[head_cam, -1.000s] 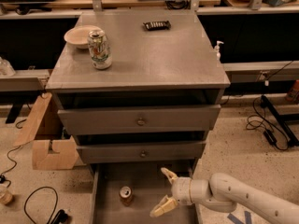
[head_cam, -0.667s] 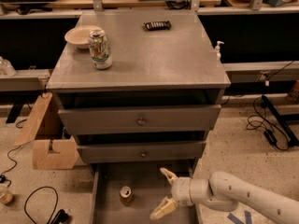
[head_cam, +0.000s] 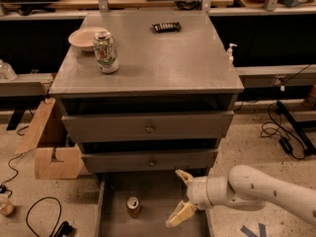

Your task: Place orange can into bottom drawer

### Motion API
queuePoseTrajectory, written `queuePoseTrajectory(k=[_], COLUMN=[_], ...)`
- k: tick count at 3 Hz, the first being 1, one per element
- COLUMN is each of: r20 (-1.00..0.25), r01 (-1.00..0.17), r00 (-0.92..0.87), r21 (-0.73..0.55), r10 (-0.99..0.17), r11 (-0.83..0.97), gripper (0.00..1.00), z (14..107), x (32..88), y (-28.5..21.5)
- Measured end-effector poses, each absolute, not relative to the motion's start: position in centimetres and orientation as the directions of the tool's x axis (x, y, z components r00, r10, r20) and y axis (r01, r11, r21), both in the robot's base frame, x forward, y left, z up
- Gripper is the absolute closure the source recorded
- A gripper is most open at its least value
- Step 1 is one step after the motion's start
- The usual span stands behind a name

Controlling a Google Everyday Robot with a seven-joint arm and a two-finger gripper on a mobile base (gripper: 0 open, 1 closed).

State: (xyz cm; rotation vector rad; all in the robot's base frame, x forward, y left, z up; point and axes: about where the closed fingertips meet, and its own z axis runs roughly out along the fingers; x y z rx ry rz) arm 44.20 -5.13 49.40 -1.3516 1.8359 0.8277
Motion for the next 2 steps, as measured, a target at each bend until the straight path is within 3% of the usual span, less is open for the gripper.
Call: queuePoseTrajectory(k=[2], r20=[-0.736], r01=[-0.969], r00=[-0.201], r21=[0.053], r10=[-0.647], r11=[0.24], gripper=[0.0], z=[63.3], x=[44.0], y=[-10.1])
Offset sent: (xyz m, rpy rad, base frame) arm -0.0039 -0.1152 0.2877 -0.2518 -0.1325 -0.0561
